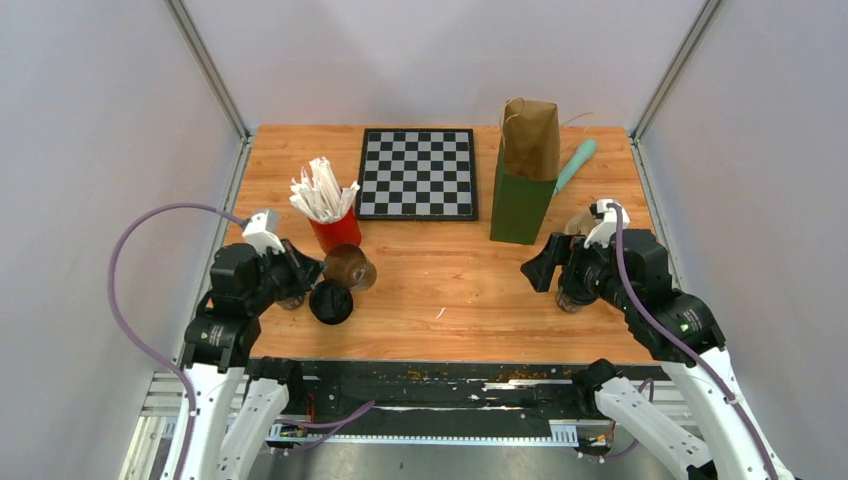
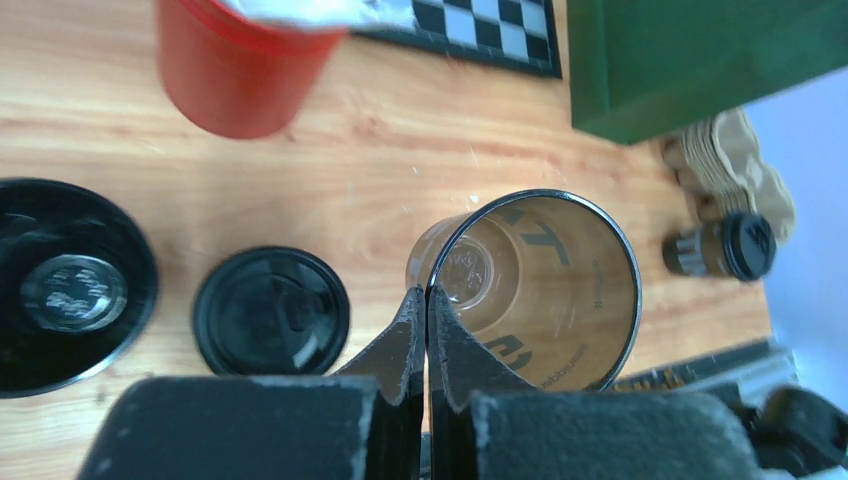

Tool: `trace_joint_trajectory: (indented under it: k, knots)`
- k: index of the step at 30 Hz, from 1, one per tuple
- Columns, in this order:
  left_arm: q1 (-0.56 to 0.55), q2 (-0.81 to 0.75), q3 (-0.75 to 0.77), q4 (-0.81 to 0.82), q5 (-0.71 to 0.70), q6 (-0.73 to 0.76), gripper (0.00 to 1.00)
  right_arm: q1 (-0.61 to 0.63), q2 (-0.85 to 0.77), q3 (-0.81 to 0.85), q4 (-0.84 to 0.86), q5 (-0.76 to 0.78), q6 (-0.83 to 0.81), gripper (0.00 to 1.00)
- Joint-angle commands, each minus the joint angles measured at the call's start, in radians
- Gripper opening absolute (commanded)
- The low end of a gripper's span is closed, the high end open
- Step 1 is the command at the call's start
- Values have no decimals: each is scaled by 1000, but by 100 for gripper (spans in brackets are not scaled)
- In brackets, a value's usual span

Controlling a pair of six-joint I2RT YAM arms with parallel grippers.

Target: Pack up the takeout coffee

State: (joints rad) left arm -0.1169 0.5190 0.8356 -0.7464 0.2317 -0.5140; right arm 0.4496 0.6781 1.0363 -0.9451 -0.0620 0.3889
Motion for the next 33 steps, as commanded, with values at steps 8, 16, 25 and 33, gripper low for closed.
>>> trace_joint_trajectory:
  k: [8,16,25,33]
  knots:
    - [-594,188,-103,288,-234,-101,0,4,2,6,-9,-17,64,95]
    - [-905,633,109,398,-386,-9,0,4,-60,-19,-22,-5,77,94]
    - [-905,871,192,492,-373,9,4,4,-114,-71,-13,-25,68,94]
    - [-906,978,211,503,-276,13,4,4,-114,-74,-40,-11,65,94]
